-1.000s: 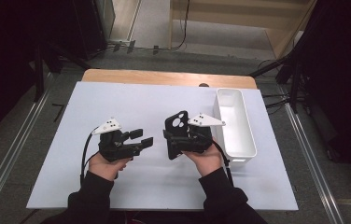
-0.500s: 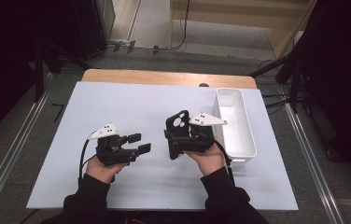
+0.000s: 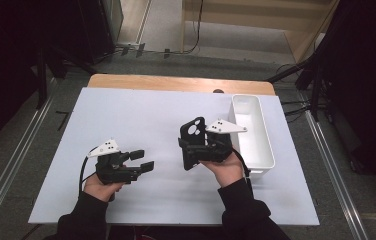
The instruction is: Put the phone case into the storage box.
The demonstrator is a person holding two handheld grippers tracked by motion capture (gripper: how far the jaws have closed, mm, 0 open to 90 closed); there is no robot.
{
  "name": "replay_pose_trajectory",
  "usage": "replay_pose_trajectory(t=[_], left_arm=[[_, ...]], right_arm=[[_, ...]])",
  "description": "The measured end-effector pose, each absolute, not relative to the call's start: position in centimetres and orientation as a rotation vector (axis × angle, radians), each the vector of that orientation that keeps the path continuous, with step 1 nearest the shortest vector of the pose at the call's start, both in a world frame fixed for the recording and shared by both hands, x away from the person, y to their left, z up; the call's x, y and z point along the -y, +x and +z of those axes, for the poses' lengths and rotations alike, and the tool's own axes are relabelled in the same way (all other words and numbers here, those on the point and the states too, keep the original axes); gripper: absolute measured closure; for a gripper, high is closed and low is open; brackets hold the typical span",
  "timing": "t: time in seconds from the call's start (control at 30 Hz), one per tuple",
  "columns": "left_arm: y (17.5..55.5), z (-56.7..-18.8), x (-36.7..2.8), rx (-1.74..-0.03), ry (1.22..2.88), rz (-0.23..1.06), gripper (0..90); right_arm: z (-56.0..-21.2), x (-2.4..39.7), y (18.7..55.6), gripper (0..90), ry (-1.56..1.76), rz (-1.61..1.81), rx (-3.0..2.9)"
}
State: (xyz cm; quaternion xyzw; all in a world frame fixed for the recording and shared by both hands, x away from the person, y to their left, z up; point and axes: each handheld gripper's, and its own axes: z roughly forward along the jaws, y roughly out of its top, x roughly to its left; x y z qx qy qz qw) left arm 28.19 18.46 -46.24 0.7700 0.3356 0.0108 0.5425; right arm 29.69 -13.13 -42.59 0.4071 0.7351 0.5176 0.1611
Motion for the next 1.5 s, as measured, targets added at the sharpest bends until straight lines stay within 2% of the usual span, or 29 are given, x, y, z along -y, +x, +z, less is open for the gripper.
replay_pose_trajectory(t=[0.23,1.23,1.3,1.5], left_arm=[[27.6,-46.5,-18.9,-0.766,1.875,0.055,32.9],[26.6,-47.1,-21.7,-0.810,1.882,0.062,32.7],[26.6,-47.1,-21.8,-0.814,1.884,0.052,28.0],[26.4,-47.2,-22.1,-0.821,1.870,0.051,27.8]], right_arm=[[-42.3,13.4,29.8,12.3,1.166,1.483,-2.116],[-40.1,15.1,31.1,12.4,1.134,1.543,-2.183],[-39.8,15.3,31.2,12.4,1.128,1.543,-2.188],[-39.2,15.7,31.6,12.4,1.115,1.547,-2.192]])
